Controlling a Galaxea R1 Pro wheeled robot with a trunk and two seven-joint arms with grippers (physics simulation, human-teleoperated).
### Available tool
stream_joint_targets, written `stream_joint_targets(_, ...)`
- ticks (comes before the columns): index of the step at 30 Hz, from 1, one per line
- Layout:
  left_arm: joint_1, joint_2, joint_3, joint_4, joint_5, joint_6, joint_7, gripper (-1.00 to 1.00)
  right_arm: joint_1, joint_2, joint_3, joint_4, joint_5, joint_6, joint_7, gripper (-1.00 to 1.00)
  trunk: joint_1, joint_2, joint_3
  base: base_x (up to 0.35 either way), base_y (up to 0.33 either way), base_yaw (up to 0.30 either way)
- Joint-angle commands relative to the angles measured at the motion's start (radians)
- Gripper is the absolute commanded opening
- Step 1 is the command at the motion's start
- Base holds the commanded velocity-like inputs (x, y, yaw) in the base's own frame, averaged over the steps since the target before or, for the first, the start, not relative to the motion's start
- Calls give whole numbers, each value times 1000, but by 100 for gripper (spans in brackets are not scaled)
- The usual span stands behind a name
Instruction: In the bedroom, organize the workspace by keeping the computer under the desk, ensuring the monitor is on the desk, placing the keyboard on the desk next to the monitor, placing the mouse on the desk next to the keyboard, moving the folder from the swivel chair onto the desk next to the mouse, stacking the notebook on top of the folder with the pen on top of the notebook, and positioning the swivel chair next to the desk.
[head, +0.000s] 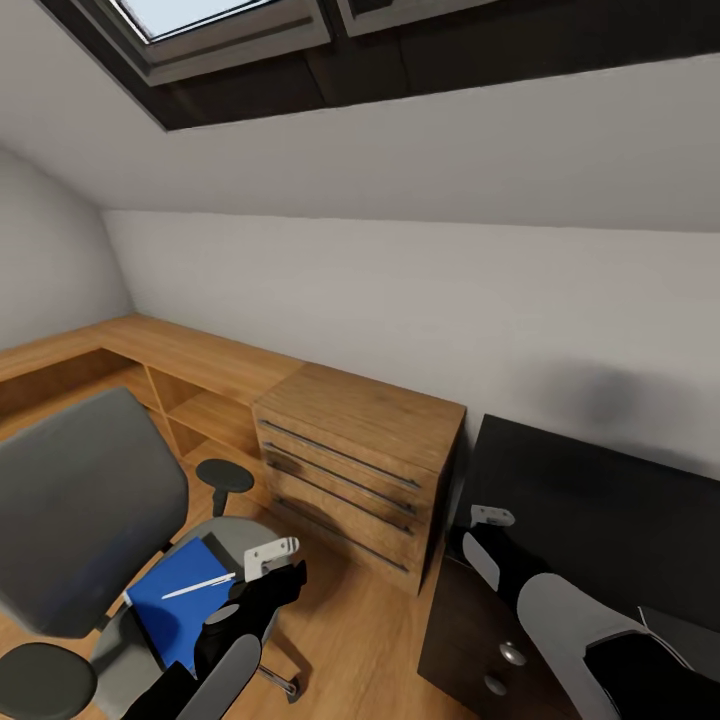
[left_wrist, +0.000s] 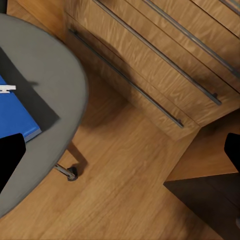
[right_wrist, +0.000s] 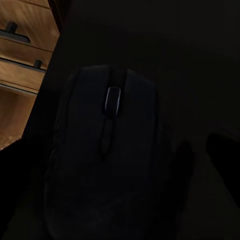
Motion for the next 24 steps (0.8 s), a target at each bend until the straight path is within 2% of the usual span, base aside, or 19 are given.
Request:
stream_joint_targets(1,-1,1,-2,-2,5,2,7,100,-1,-1,8,-2,-7,6,-7,-100,0,-1,-1,0,0,0)
stream_joint_targets(24,-1,2,-2,1,12,3,7,100,-1,0,8,-13,-8,4,-5,-100,0,-1,-1,0,0,0)
